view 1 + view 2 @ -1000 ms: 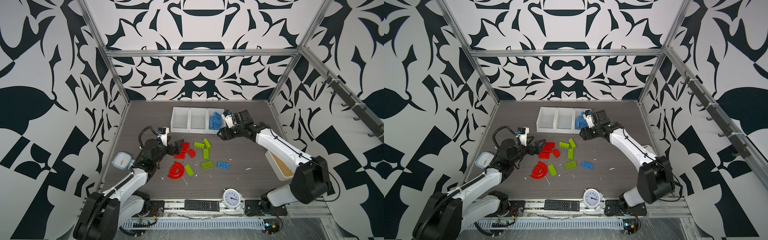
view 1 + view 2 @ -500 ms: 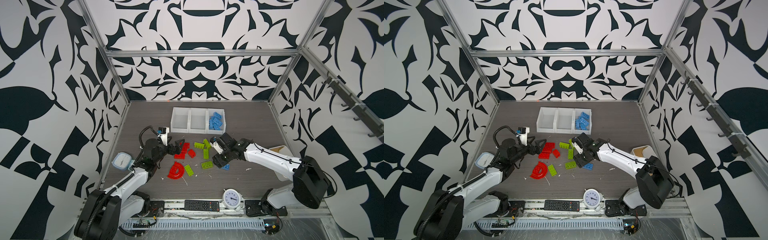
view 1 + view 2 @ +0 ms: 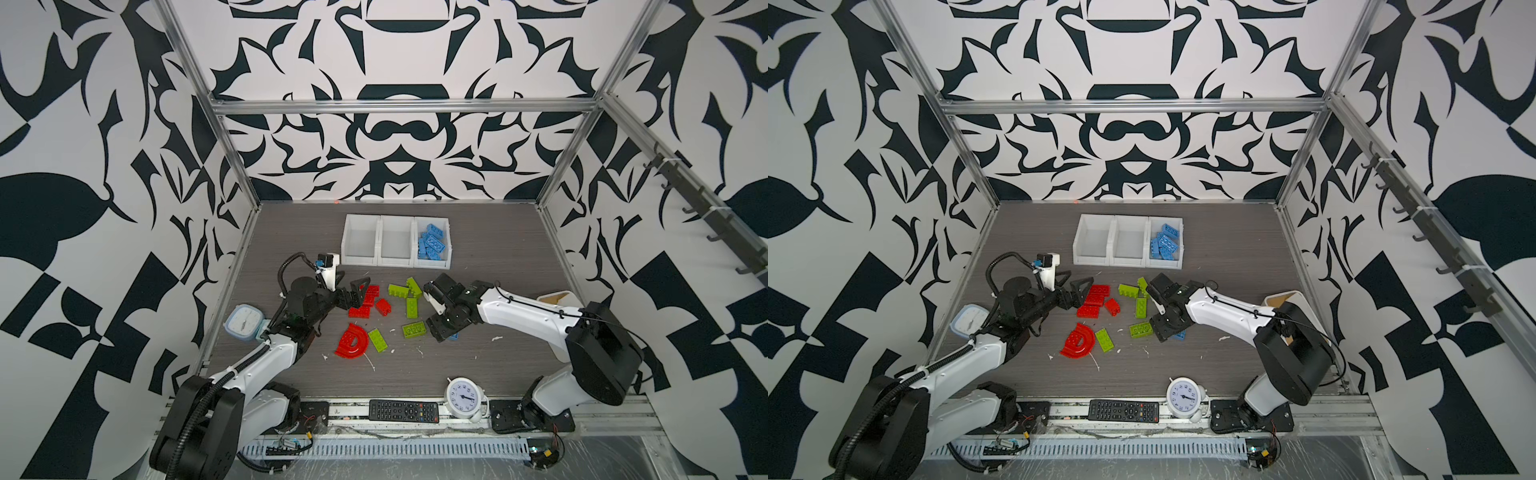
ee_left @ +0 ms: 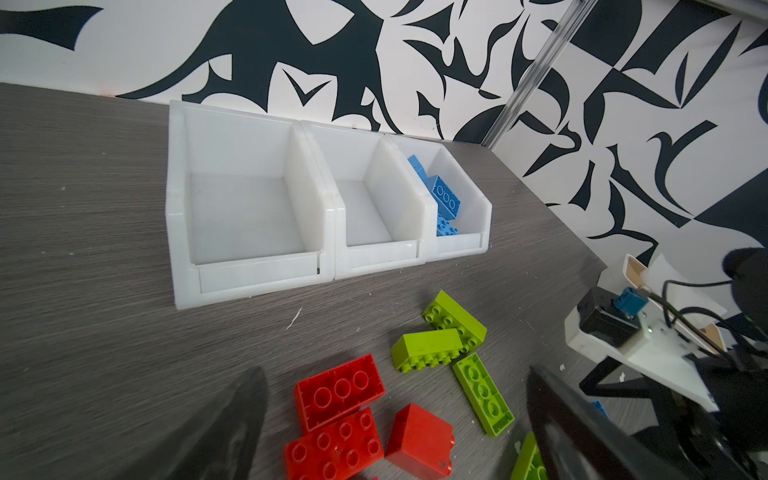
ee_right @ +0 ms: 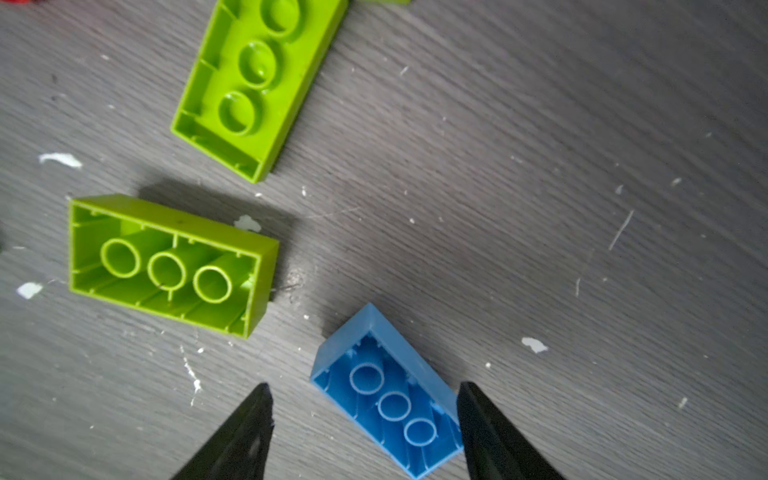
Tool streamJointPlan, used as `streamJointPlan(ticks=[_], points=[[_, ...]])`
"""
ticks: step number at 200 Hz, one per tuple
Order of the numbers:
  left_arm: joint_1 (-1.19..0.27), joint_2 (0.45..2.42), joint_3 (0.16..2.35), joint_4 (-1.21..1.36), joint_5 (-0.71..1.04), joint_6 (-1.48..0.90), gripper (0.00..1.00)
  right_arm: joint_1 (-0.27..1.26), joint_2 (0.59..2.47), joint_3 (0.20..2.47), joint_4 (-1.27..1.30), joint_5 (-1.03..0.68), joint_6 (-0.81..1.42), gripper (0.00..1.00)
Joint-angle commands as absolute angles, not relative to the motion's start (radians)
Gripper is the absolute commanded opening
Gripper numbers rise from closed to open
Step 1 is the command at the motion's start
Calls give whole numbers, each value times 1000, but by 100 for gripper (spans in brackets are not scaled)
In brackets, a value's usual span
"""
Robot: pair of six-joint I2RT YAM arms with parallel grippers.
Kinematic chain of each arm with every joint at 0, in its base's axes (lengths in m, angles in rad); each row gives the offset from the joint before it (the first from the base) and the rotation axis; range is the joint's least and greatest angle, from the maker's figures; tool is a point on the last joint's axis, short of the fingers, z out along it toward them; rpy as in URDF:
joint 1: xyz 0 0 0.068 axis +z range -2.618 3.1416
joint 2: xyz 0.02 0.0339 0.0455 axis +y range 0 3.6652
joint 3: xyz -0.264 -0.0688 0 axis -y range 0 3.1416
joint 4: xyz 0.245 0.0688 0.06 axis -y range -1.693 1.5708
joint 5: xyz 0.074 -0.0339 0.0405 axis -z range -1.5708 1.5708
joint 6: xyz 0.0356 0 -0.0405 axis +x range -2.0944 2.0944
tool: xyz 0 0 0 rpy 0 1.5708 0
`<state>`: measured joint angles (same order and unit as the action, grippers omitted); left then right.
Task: Sort the legos into containers by color
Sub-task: 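Move the open right gripper down to a blue brick beside the lime bricks, then close the right gripper on the blue brick and lift it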
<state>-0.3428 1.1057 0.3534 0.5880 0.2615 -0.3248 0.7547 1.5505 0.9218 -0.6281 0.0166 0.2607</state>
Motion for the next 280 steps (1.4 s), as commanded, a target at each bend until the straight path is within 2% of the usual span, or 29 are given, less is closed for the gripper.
streamJointPlan(ticks=[1,95,190,214,280], points=[[-345,1117,348,618,263,-322,100,760,1583,950,-630,48,287,73],[-345,1111,362,588,255,-321,100,758,1609,942,-612,57,289,72],[-345,1114,371,572,253,-322,100,752,1576,891,-583,20,309,46],[-345,1109,371,570,257,-322,100,752,1572,887,-574,19,312,44],[-345,1104,371,565,250,-319,100,750,1573,878,-558,15,318,32]])
